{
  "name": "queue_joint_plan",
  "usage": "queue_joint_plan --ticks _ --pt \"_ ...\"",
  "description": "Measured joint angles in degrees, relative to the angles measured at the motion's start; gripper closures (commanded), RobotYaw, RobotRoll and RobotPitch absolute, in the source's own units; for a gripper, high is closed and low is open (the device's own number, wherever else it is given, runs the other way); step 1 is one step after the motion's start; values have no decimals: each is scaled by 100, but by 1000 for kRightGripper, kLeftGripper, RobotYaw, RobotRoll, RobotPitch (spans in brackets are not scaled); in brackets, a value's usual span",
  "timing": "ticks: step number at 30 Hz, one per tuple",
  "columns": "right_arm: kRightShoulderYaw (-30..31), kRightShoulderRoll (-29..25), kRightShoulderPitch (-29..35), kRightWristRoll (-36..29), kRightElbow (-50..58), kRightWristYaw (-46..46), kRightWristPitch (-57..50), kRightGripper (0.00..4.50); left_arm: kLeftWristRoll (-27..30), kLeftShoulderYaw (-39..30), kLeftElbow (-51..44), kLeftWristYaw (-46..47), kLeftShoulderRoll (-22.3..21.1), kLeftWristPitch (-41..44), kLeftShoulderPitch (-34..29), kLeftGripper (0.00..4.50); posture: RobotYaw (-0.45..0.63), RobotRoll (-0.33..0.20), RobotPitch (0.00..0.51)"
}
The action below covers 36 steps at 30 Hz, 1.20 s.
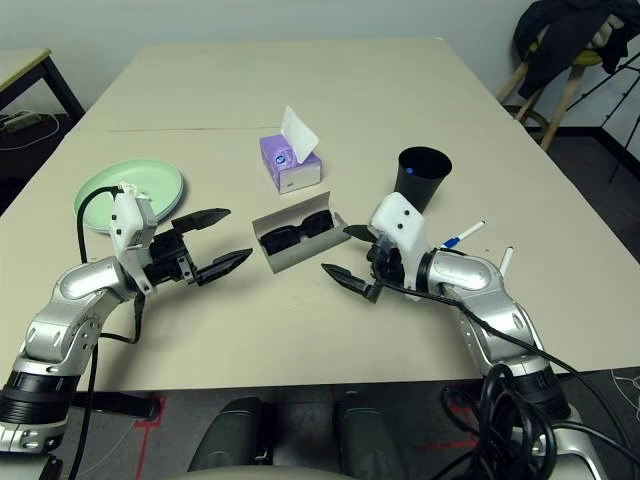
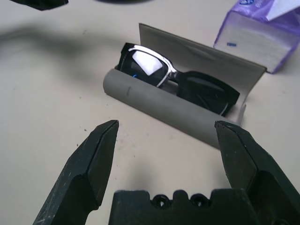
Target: Organize and tidy the items on the table.
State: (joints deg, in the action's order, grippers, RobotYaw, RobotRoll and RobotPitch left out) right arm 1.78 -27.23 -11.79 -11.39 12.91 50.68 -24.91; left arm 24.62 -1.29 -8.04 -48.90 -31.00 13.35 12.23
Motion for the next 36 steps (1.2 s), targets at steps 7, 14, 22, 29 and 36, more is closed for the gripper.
queue_joint_plan --ticks 7,14,22,29,36 --pt "-84 -94 149 -195 -400 -40 355 19 -52 -13 -2 415 82 204 55 0 17 0 78" --pt "-211 -84 156 -442 -580 -50 711 19 -267 4 -2 962 198 564 198 0 12 0 77" --pt "-271 -61 165 -600 -877 -20 1031 19 -328 3 -5 1295 455 667 308 0 9 0 75" --pt "-272 -124 223 -783 -904 72 1113 19 -388 4 -2 1497 549 775 516 0 1 0 68" --pt "-272 -125 246 -878 -1032 70 1256 19 -448 -2 37 1715 610 989 768 0 -1 0 60"
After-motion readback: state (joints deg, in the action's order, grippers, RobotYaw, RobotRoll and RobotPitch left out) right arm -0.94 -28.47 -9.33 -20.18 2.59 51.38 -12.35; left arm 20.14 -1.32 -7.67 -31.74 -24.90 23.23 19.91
